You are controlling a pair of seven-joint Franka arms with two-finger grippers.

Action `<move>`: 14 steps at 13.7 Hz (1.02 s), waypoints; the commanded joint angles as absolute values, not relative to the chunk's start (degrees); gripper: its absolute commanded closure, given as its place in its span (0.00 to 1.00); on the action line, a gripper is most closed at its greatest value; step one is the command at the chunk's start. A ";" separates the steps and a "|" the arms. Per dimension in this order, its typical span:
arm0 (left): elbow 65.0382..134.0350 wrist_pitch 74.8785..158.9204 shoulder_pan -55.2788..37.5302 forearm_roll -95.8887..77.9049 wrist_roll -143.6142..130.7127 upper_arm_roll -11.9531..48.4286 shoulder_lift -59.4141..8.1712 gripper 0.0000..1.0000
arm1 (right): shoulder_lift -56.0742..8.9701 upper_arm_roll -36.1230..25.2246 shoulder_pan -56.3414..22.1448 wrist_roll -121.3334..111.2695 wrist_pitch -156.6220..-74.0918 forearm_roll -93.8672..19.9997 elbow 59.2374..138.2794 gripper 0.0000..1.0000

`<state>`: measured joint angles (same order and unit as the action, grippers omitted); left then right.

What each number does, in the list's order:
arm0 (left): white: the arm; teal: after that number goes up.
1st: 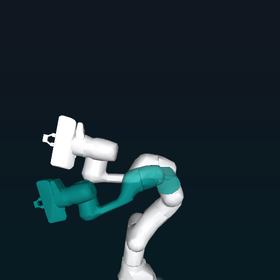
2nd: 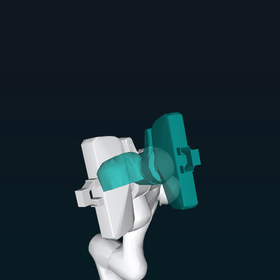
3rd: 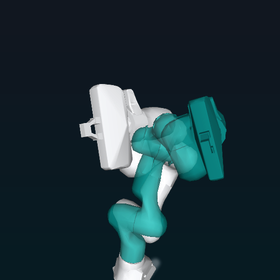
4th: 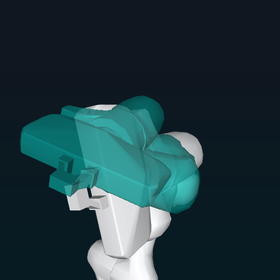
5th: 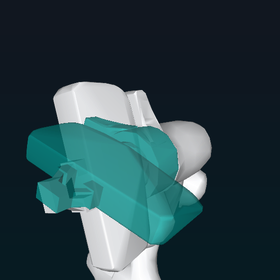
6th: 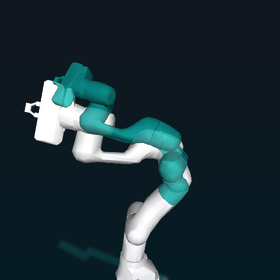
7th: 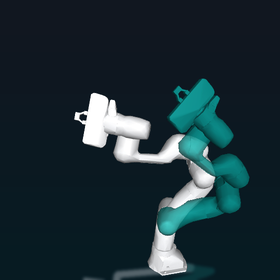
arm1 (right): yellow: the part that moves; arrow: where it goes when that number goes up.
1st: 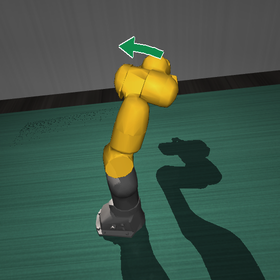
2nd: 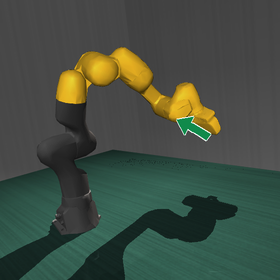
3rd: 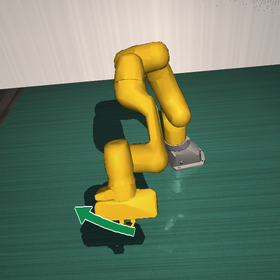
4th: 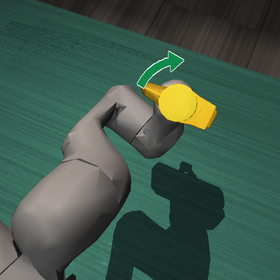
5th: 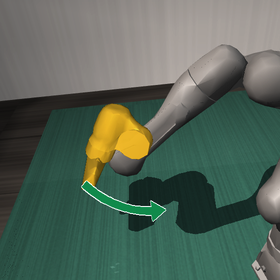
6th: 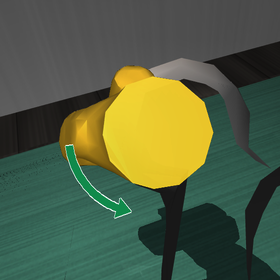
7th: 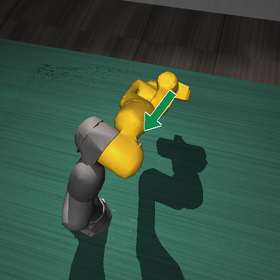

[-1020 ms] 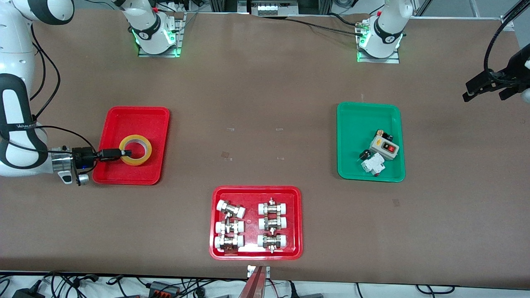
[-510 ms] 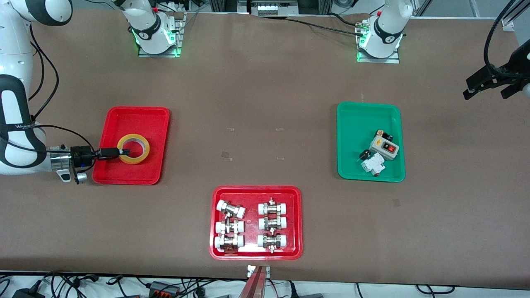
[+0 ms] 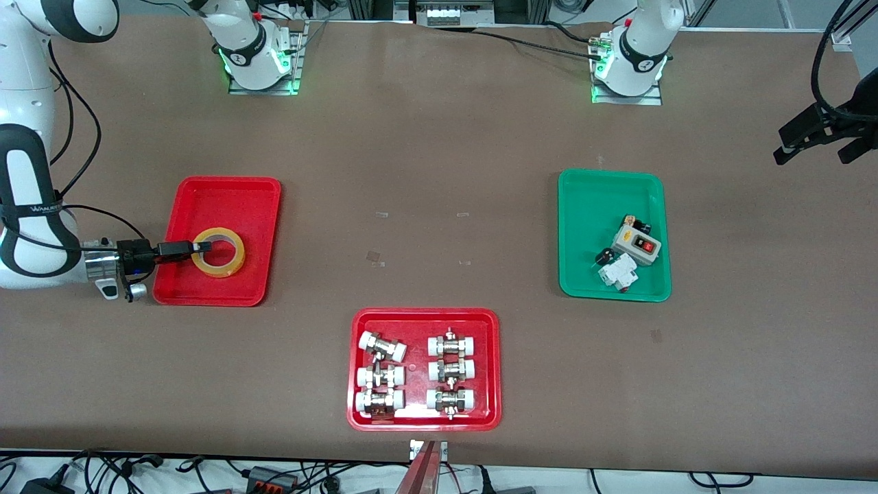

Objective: Left arm passes tape to right arm into tray
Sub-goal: 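Lower the tape into the red tray and open the right gripper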

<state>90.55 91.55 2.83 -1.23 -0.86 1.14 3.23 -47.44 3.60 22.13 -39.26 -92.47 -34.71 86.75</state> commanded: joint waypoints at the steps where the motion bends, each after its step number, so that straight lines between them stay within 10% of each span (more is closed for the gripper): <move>1: 87.45 90.18 3.07 -1.23 -0.70 1.32 1.76 0.00 | -45.36 4.13 21.89 -39.90 -93.42 -32.87 86.84 0.00; 14: 87.36 90.18 3.52 -1.93 0.18 1.32 1.85 0.00 | -32.53 4.31 12.66 -22.46 -96.07 -11.00 80.08 0.00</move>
